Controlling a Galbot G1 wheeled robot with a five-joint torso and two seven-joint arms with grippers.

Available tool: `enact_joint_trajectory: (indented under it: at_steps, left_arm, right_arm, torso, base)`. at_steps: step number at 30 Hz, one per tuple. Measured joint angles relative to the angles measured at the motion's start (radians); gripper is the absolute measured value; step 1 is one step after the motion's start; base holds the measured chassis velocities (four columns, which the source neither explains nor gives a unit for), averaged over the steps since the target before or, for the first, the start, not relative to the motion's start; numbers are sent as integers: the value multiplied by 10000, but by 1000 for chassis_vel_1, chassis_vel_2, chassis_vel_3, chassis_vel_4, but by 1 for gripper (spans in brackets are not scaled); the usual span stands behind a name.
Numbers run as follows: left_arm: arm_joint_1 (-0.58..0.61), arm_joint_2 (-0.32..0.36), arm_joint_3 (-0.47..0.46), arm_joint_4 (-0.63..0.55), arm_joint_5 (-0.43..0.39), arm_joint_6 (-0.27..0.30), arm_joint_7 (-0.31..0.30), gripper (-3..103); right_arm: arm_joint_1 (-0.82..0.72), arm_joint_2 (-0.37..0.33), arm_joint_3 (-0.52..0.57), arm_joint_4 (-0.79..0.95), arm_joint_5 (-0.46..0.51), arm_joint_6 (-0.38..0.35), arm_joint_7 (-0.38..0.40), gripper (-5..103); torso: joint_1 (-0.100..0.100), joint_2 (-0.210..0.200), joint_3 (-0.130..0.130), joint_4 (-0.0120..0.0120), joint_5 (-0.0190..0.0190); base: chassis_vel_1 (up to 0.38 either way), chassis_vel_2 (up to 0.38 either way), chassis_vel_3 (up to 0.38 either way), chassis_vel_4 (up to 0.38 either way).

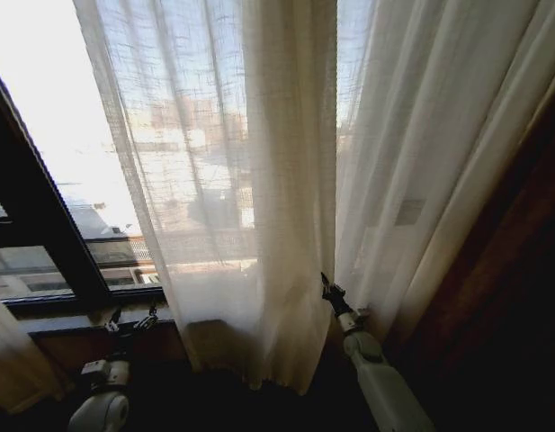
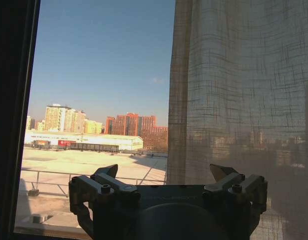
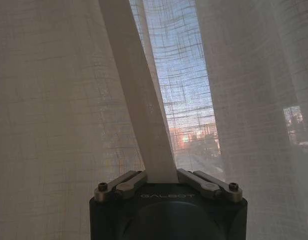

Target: Open the curtains by pulling them apart, changing their state from closed to fully open.

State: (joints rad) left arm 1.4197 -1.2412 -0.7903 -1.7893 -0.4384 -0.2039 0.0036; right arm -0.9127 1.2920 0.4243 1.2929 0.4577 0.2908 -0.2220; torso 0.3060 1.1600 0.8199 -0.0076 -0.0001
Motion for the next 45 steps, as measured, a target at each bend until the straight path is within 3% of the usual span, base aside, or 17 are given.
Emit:
enact_joint_trajectory:
  at_steps: [24, 30, 33, 42, 45]
  left_arm:
    - [1, 0, 0, 0, 0, -1, 0, 100]
    - [0, -1, 0, 0, 0, 0, 0, 100]
    - [0, -2, 1, -1, 0, 0, 2, 100]
    - [0, 1, -3, 0, 0, 0, 0, 100]
    - [0, 2, -8, 0, 0, 0, -5, 100]
  right_arm:
    - [-79, -35, 89, -49, 56, 45, -179, 0]
    - [-85, 8, 60, -106, 114, 382, -366, 0]
    - [-80, 21, 69, -109, -94, 445, -446, 0]
    - [-115, 55, 71, -119, -204, 430, -408, 0]
    - [-136, 59, 80, -123, -216, 428, -414, 0]
  torso:
    - [-3, 0, -1, 0, 1]
    - [-3, 0, 0, -2, 0]
    - [-3, 0, 0, -8, 3]
    - [-1, 0, 0, 2, -10]
    - [-1, 0, 0, 6, 1]
  base:
    - [-356, -351, 351, 350]
    - [-346, -346, 333, 346]
    - [-209, -271, 218, 247]
    - [-30, -28, 34, 16]
    - [70, 59, -55, -44]
